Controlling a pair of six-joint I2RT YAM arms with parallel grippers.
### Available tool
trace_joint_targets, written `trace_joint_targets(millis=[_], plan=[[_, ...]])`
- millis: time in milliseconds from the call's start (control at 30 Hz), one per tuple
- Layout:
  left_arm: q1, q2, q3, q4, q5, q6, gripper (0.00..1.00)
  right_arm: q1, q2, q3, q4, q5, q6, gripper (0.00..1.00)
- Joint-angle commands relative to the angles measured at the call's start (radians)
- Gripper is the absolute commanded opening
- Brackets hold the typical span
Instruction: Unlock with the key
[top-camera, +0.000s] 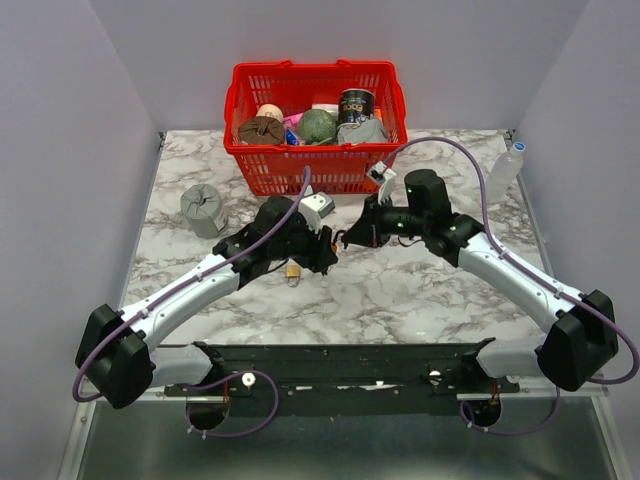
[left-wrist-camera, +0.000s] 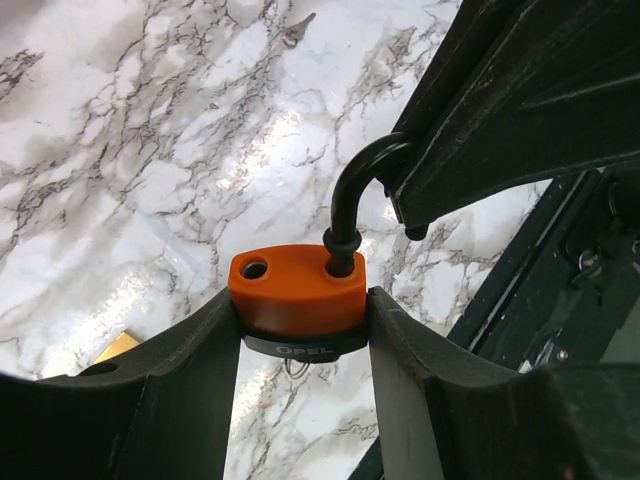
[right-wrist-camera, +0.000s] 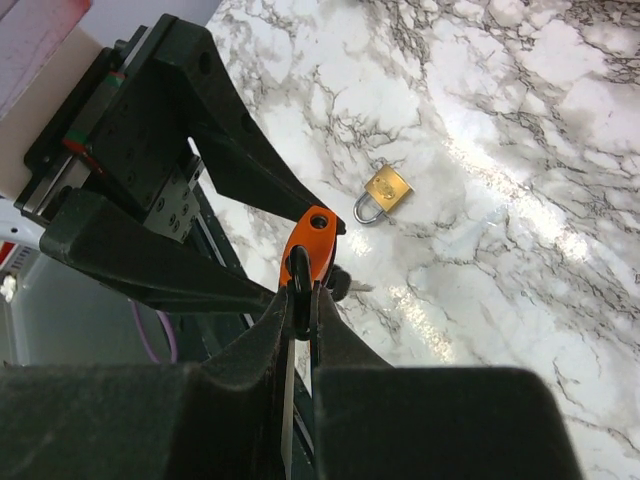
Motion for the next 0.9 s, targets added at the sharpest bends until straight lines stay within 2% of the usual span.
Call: trace_joint_targets(millis=[0, 133, 233, 267, 333, 367, 467, 700, 867], plan=[[0.005, 0.001, 0.039, -0.036, -0.123, 0.014, 0.00, 0.006, -0.019, 0.001, 0.030, 0.034, 0.043, 0.01], [0.005, 0.005, 0.041, -0.039, -0.107, 0.014, 0.00, 0.006, -0.041, -0.009, 0.024, 0.072, 0.041, 0.06], [0.005, -0.001, 0.041, -0.044, -0.104, 0.018, 0.00, 0.006, -0.057, -0.017, 0.015, 0.100, 0.037, 0.21], [0.005, -0.003, 0.041, -0.046, -0.103, 0.020, 0.00, 0.006, -0.068, -0.020, 0.014, 0.110, 0.035, 0.29], [0.005, -0.007, 0.038, -0.046, -0.088, 0.023, 0.00, 0.006, -0.080, -0.025, 0.011, 0.120, 0.032, 0.39], [0.005, -0.009, 0.036, -0.046, -0.078, 0.026, 0.00, 0.006, -0.089, -0.028, 0.008, 0.127, 0.030, 0.49], [0.004, -0.006, 0.038, -0.056, -0.046, 0.054, 0.00, 0.004, -0.104, -0.031, 0.001, 0.143, 0.021, 0.63], [0.007, -0.032, 0.030, -0.127, -0.020, 0.066, 0.00, 0.006, -0.169, -0.060, -0.013, 0.199, -0.011, 0.76], [0.028, -0.065, 0.001, -0.199, 0.069, -0.015, 0.00, 0.006, -0.210, -0.086, -0.024, 0.227, -0.031, 0.81]])
